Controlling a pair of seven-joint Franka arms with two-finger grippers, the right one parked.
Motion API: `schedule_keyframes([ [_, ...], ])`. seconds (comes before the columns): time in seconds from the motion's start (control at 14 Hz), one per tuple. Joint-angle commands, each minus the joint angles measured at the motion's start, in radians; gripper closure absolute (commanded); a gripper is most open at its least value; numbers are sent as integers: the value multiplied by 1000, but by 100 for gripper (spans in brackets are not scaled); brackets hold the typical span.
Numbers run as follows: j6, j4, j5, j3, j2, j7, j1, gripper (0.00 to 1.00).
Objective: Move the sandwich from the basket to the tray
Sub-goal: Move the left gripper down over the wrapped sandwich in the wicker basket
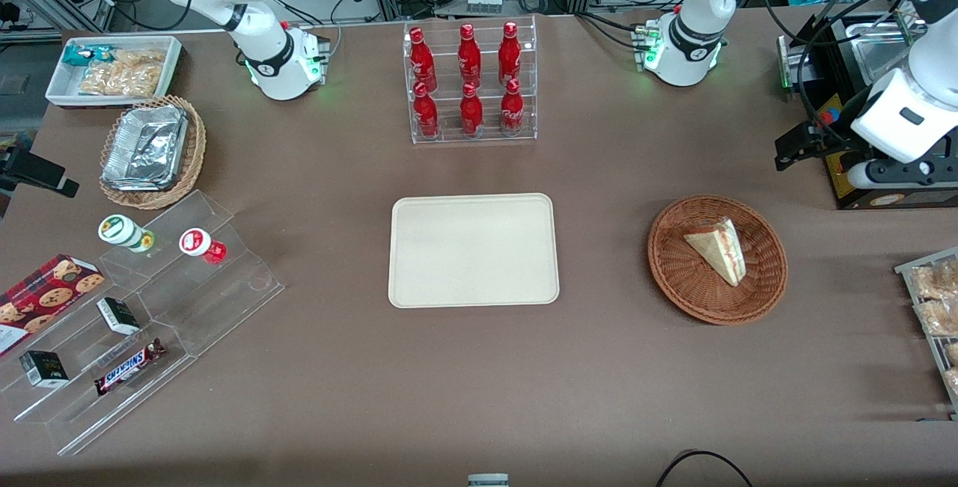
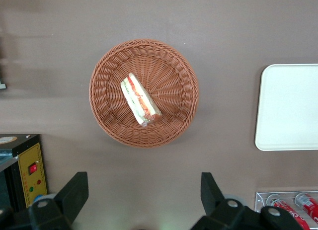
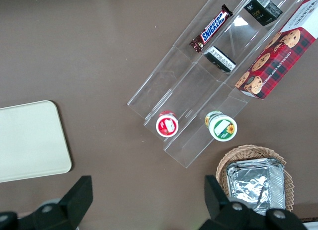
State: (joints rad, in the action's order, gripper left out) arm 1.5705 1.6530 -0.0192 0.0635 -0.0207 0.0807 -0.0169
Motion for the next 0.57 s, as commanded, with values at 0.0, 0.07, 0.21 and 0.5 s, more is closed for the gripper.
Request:
schedule_keyframes([
  [0.0,3,-9,31,2,18,-31,-2,0],
  [0.07,0,-7,38,2,25,-22,-2,0],
  [0.21,-1,5,33,2,73,-18,-2,0],
  [0.5,162,198,45,2,119,-15,-5,0],
])
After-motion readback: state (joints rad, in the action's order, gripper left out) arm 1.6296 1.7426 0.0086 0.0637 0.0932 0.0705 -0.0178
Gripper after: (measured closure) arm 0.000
